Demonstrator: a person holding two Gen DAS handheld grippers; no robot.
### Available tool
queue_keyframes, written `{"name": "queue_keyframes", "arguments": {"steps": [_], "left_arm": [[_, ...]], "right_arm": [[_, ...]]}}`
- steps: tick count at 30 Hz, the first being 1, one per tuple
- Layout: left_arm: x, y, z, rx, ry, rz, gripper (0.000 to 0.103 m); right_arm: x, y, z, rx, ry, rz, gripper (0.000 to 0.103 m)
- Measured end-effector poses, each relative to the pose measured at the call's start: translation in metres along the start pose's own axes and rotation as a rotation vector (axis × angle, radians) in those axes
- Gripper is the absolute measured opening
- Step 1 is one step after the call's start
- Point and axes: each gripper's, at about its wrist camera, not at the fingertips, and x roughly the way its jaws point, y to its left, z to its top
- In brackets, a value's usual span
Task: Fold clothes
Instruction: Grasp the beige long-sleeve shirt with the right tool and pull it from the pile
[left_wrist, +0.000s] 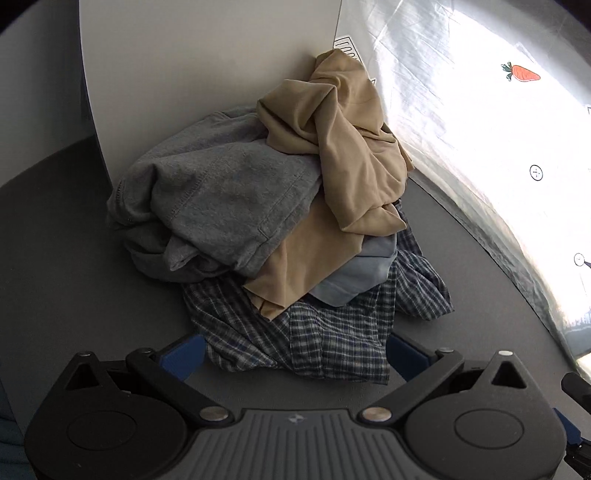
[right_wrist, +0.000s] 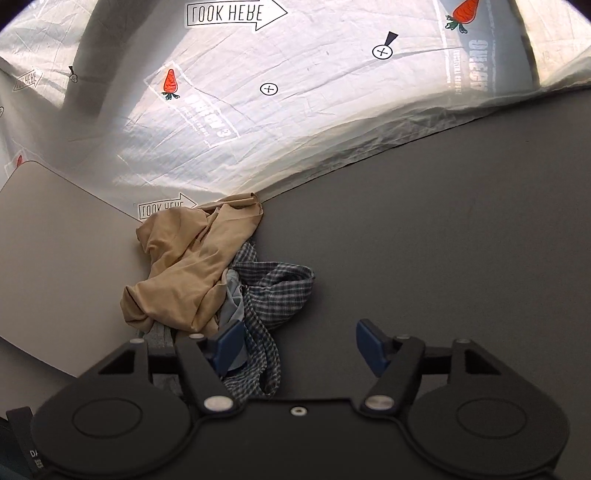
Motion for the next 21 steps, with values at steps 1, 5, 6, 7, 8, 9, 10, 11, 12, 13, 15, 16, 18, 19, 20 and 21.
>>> {"name": "queue_keyframes", "arguments": {"steps": [1, 5, 6, 7, 8, 9, 10, 11, 12, 13, 15, 16, 18, 19, 20, 21], "left_arm": [[0.014, 0.008, 0.015, -0.033, -0.01, 0.019, 0.103], [0.063, 0.033, 0.06, -0.103, -0.015, 0.082, 0.103], [0.071, 0.038, 0.067, -0.109, -0.01, 0.092, 0.103], [0.083, 0.044, 0.075, -0.122, 0.006, 0.106, 0.103], [0.093, 0.05, 0.082, -0.126, 0.029, 0.091, 0.103], [0.101, 0.054, 0.086, -0.128, 0.052, 0.064, 0.103], [0.108, 0.058, 0.088, -0.135, 0.071, 0.036, 0.103], [0.113, 0.06, 0.09, -0.143, 0.085, 0.015, 0.103], [0.117, 0.062, 0.091, -0.146, 0.096, 0.002, 0.103], [0.12, 0.063, 0.092, -0.145, 0.102, -0.006, 0.103], [0.124, 0.065, 0.095, -0.144, 0.114, -0.022, 0.103], [0.126, 0.067, 0.096, -0.147, 0.12, -0.032, 0.103], [0.127, 0.07, 0.097, -0.155, 0.128, -0.051, 0.103], [0.128, 0.071, 0.098, -0.156, 0.127, -0.057, 0.103], [0.128, 0.072, 0.098, -0.157, 0.126, -0.063, 0.103], [0.127, 0.072, 0.098, -0.158, 0.125, -0.063, 0.103]], "right_arm": [[0.021, 0.004, 0.006, 0.037, 0.023, 0.038, 0.053], [0.102, 0.025, 0.019, 0.175, 0.123, 0.163, 0.023], [0.121, 0.03, 0.02, 0.204, 0.146, 0.187, 0.016], [0.14, 0.034, 0.019, 0.237, 0.172, 0.213, 0.016], [0.158, 0.037, 0.018, 0.272, 0.2, 0.238, 0.016], [0.176, 0.039, 0.017, 0.318, 0.228, 0.272, 0.016], [0.189, 0.04, 0.015, 0.36, 0.25, 0.3, 0.016], [0.203, 0.042, 0.012, 0.399, 0.266, 0.319, 0.016], [0.215, 0.044, 0.011, 0.423, 0.279, 0.329, 0.018], [0.227, 0.047, 0.009, 0.438, 0.29, 0.334, 0.019], [0.243, 0.055, 0.006, 0.444, 0.311, 0.334, 0.029], [0.247, 0.06, 0.005, 0.433, 0.318, 0.331, 0.032], [0.257, 0.07, 0.003, 0.392, 0.332, 0.356, 0.039], [0.259, 0.074, 0.003, 0.384, 0.333, 0.354, 0.038], [0.261, 0.076, 0.002, 0.385, 0.328, 0.343, 0.03], [0.262, 0.078, 0.001, 0.385, 0.322, 0.333, 0.015]]}}
